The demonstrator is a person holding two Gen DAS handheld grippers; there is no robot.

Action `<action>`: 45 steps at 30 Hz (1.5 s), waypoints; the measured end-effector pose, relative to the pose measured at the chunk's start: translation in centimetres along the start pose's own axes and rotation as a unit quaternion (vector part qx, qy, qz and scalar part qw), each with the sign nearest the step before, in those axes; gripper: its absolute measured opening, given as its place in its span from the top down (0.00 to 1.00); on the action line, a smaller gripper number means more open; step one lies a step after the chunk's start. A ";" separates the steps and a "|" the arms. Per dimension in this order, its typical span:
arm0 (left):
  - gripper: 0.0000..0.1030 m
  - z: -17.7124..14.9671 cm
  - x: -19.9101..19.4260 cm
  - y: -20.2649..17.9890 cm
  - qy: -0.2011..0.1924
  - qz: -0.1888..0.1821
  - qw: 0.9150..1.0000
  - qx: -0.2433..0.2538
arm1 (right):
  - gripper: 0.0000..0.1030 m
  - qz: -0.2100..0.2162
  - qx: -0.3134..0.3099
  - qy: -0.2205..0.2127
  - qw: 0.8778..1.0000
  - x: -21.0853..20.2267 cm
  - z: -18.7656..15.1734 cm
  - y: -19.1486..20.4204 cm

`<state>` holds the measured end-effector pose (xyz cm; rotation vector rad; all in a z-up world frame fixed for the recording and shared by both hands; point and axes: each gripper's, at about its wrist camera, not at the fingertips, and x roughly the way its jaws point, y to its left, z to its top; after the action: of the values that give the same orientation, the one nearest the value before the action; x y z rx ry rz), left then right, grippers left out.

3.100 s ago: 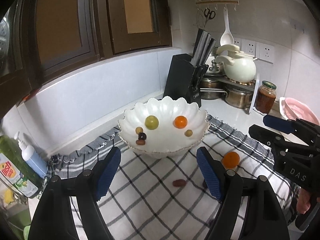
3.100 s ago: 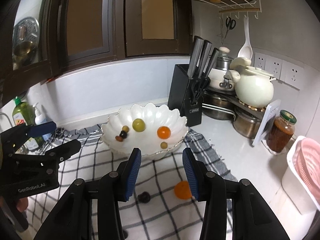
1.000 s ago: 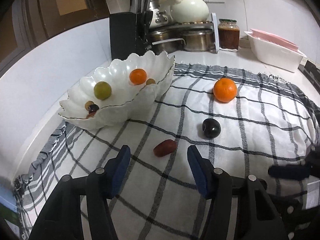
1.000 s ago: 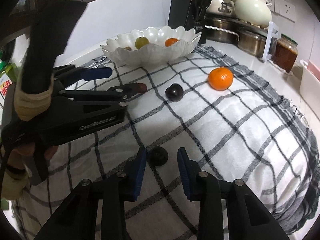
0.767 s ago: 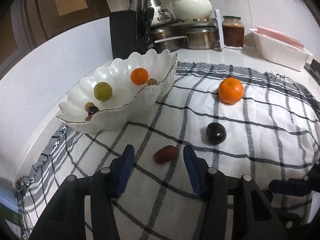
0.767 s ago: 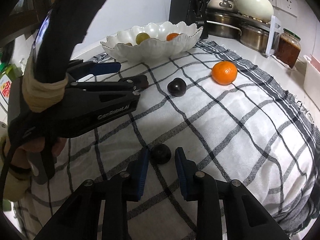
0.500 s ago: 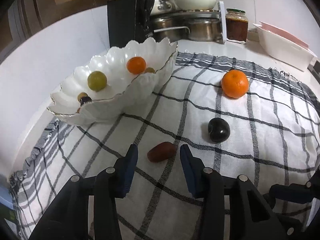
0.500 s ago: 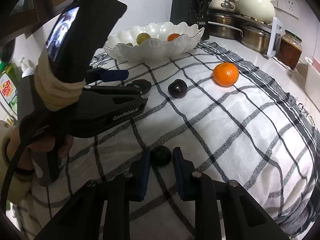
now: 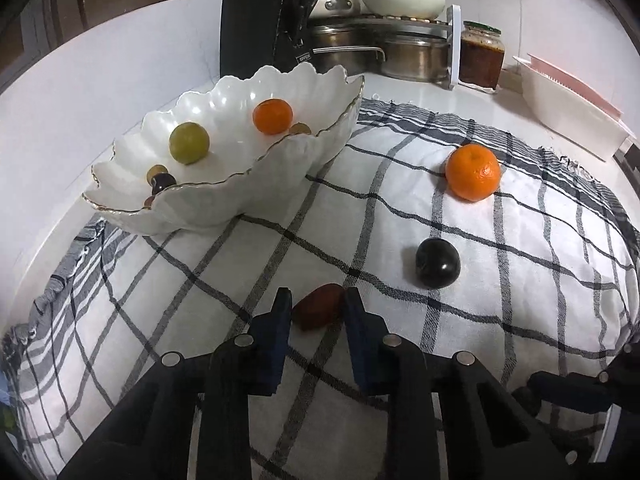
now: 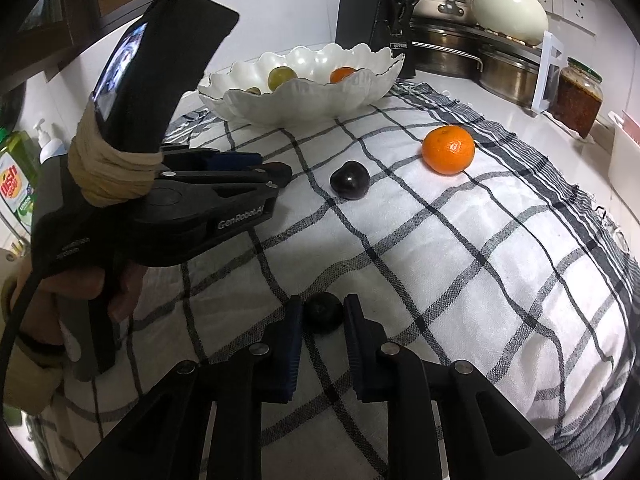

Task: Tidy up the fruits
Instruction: 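Grasp the second brown date with the left tool while the right tool grasps the dark plum, then carry the date and dark plum over the white bowl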

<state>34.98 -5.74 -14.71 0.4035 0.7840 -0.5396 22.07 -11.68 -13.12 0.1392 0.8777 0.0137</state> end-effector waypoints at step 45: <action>0.75 1.9 -11.3 -0.3 -0.075 0.080 0.986 -0.127 | 0.79 0.040 -0.084 -0.150 0.984 -5.4 7.0 -2.2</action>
<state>29.27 -3.54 -5.05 0.1845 0.6587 -0.3098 23.92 -15.09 -4.89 0.0170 0.5661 0.1386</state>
